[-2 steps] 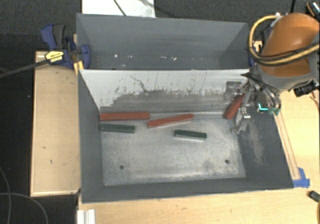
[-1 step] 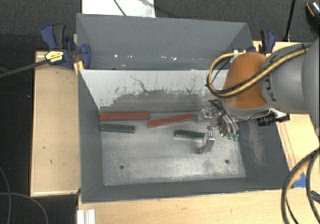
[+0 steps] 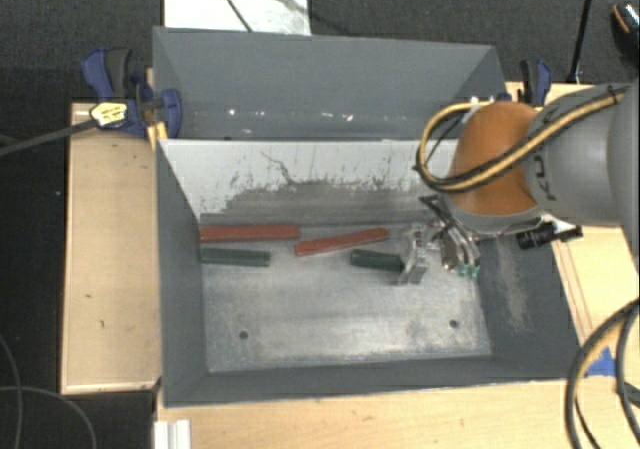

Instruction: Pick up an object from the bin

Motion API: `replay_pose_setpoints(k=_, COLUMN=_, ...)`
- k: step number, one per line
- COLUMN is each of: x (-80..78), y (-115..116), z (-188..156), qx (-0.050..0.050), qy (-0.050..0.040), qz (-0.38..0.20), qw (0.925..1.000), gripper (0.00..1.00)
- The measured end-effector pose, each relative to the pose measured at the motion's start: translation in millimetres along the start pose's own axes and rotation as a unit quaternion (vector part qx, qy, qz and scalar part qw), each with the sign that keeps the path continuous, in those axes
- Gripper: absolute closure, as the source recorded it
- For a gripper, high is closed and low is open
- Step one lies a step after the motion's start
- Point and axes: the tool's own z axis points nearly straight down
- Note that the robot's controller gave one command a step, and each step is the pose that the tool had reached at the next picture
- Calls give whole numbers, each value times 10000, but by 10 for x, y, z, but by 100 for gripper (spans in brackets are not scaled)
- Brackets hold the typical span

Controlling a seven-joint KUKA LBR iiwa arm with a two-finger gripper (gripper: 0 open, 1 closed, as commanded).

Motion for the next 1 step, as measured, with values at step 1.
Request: replay_pose_setpoints(k=1, x=83, y=57, z=-1983, qx=-7, qy=-44, qz=445, qw=9990, gripper=100)
